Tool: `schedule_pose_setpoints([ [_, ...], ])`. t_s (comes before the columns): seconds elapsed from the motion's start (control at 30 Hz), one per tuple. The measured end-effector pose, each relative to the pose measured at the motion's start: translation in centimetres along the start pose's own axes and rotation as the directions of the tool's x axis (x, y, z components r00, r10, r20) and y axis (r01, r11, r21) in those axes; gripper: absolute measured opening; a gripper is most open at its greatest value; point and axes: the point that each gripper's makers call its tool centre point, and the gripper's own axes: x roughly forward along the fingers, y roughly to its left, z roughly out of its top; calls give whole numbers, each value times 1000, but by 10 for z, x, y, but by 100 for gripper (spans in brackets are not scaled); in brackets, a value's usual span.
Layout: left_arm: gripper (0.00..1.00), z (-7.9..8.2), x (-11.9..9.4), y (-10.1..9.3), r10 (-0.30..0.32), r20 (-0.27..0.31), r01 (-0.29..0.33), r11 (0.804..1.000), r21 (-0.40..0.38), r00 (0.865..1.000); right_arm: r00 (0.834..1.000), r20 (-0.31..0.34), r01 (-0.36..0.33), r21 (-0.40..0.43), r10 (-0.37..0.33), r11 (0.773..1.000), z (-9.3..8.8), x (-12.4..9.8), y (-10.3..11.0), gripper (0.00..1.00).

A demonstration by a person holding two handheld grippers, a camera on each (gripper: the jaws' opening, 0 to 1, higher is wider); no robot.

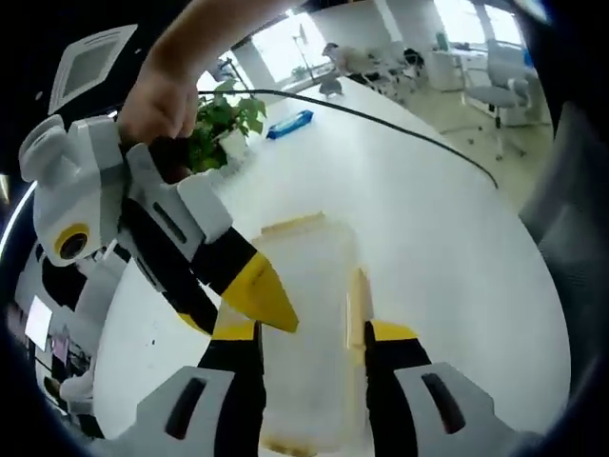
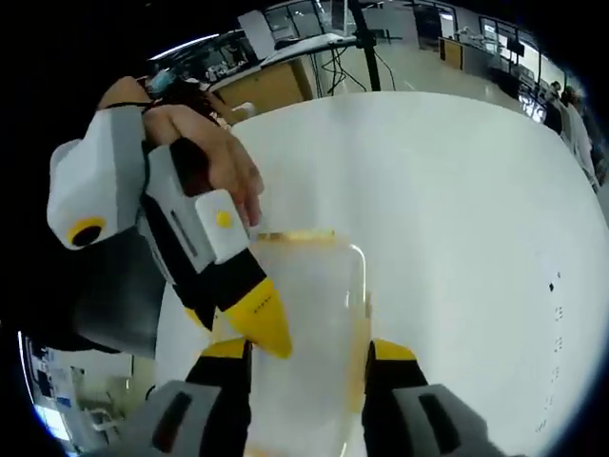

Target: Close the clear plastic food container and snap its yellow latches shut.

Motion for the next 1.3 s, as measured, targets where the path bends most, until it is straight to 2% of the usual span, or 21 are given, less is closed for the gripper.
schedule_pose_setpoints([
  [0.3,39,-2,-1,0,-9,18,9,1000,3,1000,999,27,-33,-14,33,999,-1,1,0,46],
  [0.33,40,-1,-1,0,-10,20,10,1000,4,1000,999,28,-27,-15,28,1000,0,1,2,46],
  [0.4,41,-1,-2,-1,-24,16,24,999,26,1000,999,32,12,-86,-10,996,5,-2,0,47],
  [0.43,41,-1,-2,-1,-31,12,31,999,32,999,1000,13,26,-91,-25,995,3,-3,-2,50],
  [0.5,41,-3,-7,-2,-42,-12,43,998,51,999,1000,17,22,-78,-21,997,6,-7,1,55],
  [0.57,47,1,-12,1,-33,-1,33,999,43,999,999,41,24,-67,-21,997,13,-12,1,55],
  [0.67,44,4,-20,5,-21,0,21,999,27,1000,999,38,40,-78,-37,996,17,-16,2,54],
  [0.73,43,5,-23,5,-20,-2,20,1000,22,1000,998,29,52,-116,-49,992,17,-17,4,54],
  [0.8,43,4,-24,5,-18,-5,18,1000,15,1000,998,33,49,-106,-46,993,18,-17,5,54],
  [0.97,41,5,-26,-1,-35,-9,35,999,21,999,998,18,64,-130,-62,989,16,-17,7,52],
  [1.1,44,6,-24,-3,-60,-18,59,998,-22,998,996,31,83,-133,-79,988,16,-20,10,53],
  [1.3,44,8,-29,14,-43,-11,42,998,-47,999,992,46,119,-158,-113,980,17,-27,15,53],
])
